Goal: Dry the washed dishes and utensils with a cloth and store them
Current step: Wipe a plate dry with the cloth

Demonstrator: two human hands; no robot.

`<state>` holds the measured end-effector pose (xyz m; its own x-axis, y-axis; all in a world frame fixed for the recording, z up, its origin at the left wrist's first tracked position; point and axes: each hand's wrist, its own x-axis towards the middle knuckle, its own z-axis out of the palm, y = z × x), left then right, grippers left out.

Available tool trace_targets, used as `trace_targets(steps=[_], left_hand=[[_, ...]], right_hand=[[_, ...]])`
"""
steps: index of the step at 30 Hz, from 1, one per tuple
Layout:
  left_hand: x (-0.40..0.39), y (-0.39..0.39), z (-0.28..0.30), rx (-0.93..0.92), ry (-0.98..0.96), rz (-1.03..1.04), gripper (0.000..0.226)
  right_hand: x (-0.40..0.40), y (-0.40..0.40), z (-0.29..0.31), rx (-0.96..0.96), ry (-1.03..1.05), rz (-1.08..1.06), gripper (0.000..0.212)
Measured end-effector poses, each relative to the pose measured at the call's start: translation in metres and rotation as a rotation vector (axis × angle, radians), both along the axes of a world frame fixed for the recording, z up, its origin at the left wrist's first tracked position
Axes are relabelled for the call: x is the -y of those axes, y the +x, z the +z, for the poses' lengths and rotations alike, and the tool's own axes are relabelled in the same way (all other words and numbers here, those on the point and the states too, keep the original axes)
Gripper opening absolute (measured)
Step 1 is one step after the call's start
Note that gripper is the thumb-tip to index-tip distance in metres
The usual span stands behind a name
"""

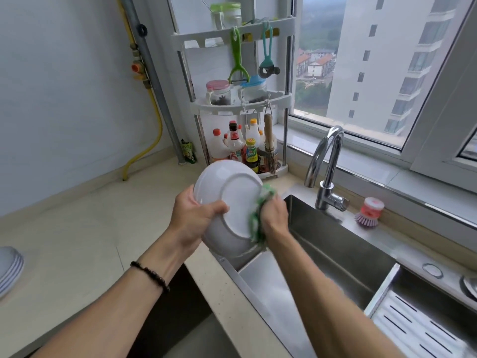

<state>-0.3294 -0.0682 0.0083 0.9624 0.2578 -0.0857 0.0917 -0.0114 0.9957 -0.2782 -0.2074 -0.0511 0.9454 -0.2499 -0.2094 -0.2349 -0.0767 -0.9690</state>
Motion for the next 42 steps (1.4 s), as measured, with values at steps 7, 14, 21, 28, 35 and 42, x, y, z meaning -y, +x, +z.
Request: trace_targets(steps=[7, 14, 21, 28, 35, 42], left_hand=[[-0.014, -0.003, 0.005, 0.067, 0.042, -0.123, 0.064], [-0.046, -0.021, -0.003, 0.029, 0.077, -0.078, 0.051], [-0.1, -0.05, -0.025, -0.012, 0.189, -0.076, 0.06], [-0.169, -0.108, -0.037, 0.013, 0.311, -0.04, 0.049], [-0.272, -0.211, -0.073, -0.037, 0.534, 0.0, 0.042], [-0.39, -0.336, -0.179, 0.066, 1.221, -0.145, 0.039]], right_hand=[[-0.029, -0.009, 0.034, 0.766, -0.445, 0.367, 0.048], [-0.05, 0.002, 0.019, 0.549, -0.333, 0.492, 0.052], [-0.098, -0.008, -0.005, 0.393, -0.144, 0.605, 0.049], [-0.178, -0.076, -0.016, 0.663, -0.33, 0.789, 0.054], [-0.283, -0.145, -0.073, -0.269, 0.209, 0.611, 0.059], [-0.389, -0.249, -0.132, -0.678, 0.157, 0.675, 0.018]])
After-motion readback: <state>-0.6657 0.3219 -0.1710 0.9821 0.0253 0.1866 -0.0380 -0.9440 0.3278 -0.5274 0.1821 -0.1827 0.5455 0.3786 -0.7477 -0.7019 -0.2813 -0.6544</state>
